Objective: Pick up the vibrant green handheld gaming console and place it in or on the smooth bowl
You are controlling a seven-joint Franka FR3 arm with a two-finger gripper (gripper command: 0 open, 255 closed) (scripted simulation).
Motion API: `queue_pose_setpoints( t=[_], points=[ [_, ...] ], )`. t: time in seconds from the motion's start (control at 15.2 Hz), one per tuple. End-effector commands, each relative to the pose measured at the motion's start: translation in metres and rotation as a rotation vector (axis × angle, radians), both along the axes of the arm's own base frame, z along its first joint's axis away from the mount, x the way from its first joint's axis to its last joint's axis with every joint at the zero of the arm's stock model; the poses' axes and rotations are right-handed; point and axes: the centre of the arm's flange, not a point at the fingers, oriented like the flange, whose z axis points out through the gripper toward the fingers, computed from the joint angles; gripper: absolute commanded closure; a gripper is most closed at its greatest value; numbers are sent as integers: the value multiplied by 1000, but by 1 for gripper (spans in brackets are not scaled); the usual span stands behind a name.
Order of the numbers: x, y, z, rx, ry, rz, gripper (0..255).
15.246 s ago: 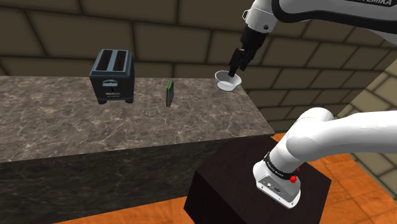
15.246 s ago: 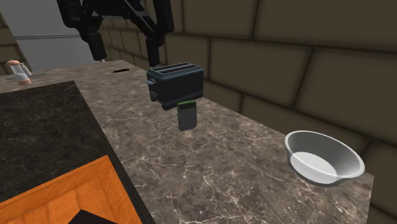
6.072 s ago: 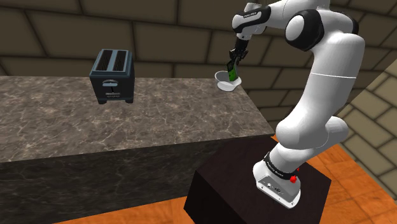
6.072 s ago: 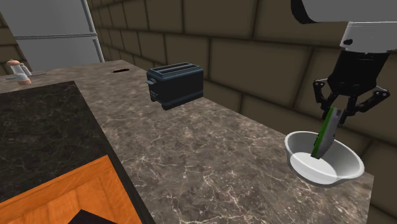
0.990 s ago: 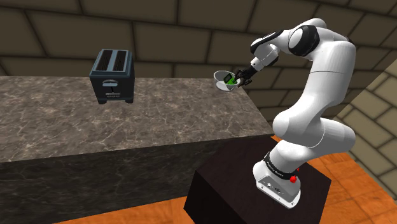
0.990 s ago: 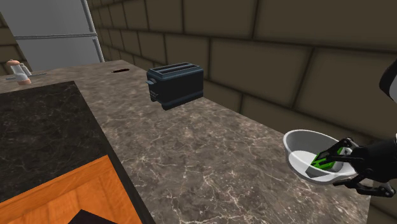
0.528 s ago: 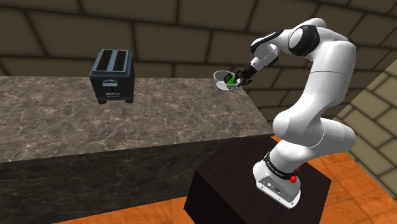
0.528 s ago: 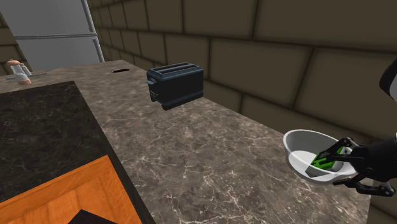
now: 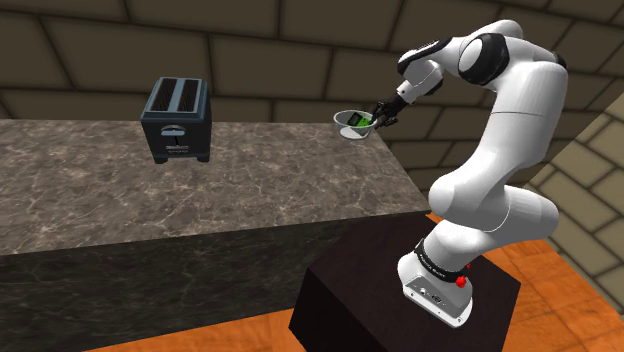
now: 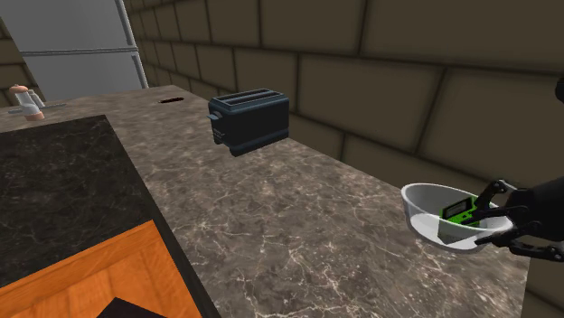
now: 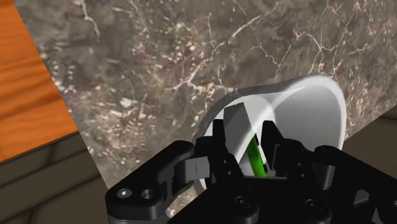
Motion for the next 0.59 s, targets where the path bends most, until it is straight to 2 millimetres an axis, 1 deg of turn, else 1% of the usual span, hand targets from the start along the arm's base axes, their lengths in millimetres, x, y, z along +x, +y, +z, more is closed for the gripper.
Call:
queue_pose_setpoints(
  t=[0.0, 0.53],
  points=[
    [2, 1, 14, -3, -6, 2, 255],
    [2, 1, 56, -3, -6, 2, 255]
  ],
)
